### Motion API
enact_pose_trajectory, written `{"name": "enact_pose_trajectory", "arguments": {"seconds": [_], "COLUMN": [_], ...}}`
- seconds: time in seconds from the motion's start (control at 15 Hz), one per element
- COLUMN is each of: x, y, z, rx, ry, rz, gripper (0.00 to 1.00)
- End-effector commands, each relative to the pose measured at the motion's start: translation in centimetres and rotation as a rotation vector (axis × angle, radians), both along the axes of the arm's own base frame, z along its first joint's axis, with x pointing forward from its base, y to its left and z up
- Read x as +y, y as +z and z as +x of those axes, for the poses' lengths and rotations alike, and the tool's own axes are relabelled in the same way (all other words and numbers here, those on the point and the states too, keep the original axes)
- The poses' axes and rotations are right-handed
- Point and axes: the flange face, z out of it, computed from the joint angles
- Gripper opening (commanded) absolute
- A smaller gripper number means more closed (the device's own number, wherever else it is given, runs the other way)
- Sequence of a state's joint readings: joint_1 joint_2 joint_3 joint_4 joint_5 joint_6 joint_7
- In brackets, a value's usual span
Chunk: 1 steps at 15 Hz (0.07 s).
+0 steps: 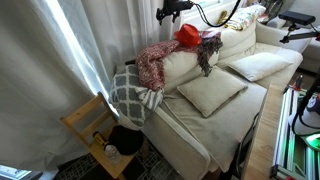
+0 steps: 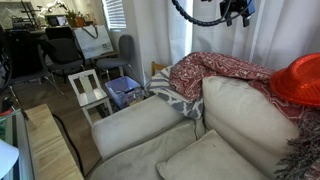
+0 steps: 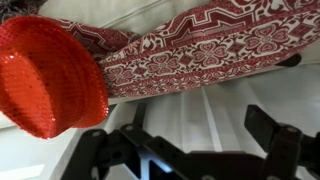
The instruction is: Move the red hat to the right
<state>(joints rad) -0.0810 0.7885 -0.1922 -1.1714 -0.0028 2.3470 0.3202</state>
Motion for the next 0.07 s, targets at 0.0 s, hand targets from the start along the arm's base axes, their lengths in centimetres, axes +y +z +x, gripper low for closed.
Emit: {"name": "enact_pose_trajectory", "arguments": {"seconds": [0.0], "x": [-0.2], "y": [0.05], "z": [0.04], "rx": [0.001], "ry": [-0.001], "rz": [0.0], "gripper": [1.0]}}
